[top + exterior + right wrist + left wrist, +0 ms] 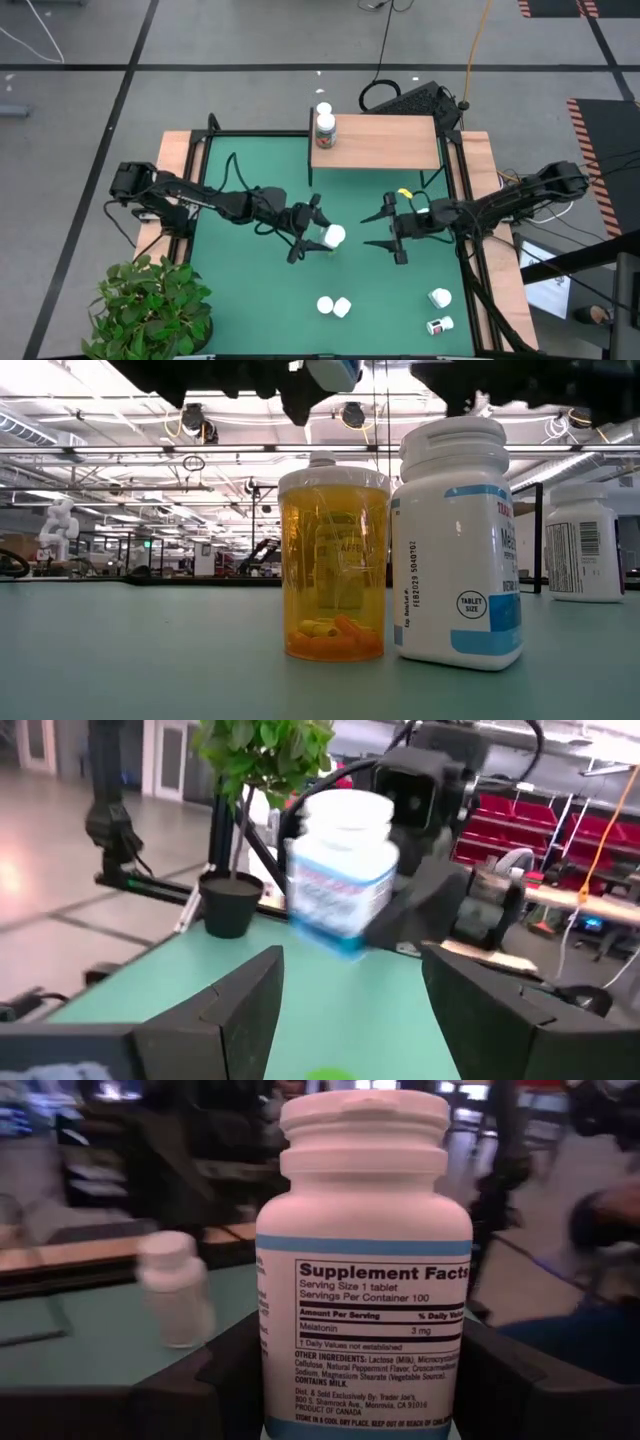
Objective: Pick and place medicine bottles onto shelf by color
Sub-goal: Put the top blue and white pill bottle on the shelf
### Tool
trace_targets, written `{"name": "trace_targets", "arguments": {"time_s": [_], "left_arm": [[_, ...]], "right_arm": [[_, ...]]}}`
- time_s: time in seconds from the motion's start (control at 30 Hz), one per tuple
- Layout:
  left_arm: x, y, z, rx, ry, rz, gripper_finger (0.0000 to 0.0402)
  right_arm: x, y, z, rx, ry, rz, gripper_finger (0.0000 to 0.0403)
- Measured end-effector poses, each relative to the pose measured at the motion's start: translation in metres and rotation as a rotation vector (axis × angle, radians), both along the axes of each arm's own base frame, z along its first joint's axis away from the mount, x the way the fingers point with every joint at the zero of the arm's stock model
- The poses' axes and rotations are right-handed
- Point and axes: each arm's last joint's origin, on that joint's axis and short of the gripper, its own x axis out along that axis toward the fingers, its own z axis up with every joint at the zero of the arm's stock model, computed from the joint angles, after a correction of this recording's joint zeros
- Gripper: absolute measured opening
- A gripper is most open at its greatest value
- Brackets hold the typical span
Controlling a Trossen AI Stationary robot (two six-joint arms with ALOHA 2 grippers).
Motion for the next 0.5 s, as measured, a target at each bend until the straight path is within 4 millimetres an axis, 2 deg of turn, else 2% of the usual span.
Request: {"name": "trace_targets", "arguments": {"time_s": [0.1, 0.2, 0.33, 0.5], "left_arm": [[0.006, -0.003, -0.007, -0.018, -0.030, -0.101, 0.0239], [0.012, -0.006, -0.019, -0.042, -0.029, -0.148, 0.0239], [0.022, -0.008, -0.032, -0.062, -0.006, -0.189, 0.0239], [0.038, -0.010, -0.038, -0.087, 0.012, -0.253, 0.0239]], "right_arm": [[0.015, -0.001, 0.007, -0.013, 0.016, 0.053, 0.0236], [0.030, -0.002, 0.010, 0.006, 0.035, 0.198, 0.0236], [0.045, -0.001, 0.006, 0.011, 0.068, 0.260, 0.0236], [0.059, 0.003, -0.004, 0.017, 0.119, 0.338, 0.0236]]}}
